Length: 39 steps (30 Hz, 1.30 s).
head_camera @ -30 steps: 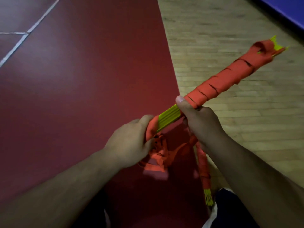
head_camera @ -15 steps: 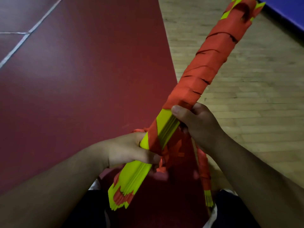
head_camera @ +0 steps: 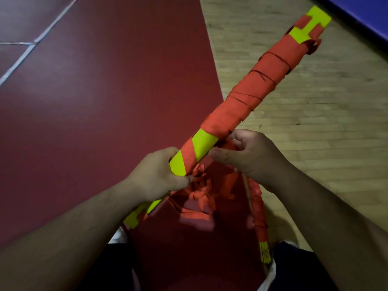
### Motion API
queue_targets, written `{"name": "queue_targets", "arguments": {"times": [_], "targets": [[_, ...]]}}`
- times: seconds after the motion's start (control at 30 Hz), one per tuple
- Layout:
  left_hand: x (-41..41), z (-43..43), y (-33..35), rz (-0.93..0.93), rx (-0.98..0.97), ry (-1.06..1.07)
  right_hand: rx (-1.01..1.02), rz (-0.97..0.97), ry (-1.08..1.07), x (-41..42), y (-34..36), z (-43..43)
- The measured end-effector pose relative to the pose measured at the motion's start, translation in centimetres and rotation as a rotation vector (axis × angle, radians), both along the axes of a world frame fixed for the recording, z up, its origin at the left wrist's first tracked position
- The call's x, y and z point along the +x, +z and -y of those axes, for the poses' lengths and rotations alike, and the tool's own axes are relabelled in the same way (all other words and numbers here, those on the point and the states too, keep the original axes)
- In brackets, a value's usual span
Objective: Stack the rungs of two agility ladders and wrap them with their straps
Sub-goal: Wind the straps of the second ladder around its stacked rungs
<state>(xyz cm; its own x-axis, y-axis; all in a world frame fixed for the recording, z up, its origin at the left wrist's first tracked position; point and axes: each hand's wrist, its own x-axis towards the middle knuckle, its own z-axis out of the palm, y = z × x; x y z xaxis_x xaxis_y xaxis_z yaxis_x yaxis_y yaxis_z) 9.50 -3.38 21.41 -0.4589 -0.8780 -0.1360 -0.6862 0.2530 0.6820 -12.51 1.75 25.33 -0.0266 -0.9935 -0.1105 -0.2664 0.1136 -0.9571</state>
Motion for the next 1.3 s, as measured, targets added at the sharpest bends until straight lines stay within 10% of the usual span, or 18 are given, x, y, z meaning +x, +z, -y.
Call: {"name": "queue_targets", "arguments": {"times": [0.33,0.8,1.3], "targets": [[-0.8,-1.3,-0.4,0.231,-0.360,0.025,0.036,-0.109,-0.283,1.2,-1.0,0.3],[0.6,-1.9,-0.4,-0.582,1.079,-0.246,-0.007,0.336,-0.165,1.8,-0.1,0.2],[-1.5,-1.9,0.3,0.095,0.029,0.080,0.053,-0.252,-0.140,1.2,-0.1,0.0]]}}
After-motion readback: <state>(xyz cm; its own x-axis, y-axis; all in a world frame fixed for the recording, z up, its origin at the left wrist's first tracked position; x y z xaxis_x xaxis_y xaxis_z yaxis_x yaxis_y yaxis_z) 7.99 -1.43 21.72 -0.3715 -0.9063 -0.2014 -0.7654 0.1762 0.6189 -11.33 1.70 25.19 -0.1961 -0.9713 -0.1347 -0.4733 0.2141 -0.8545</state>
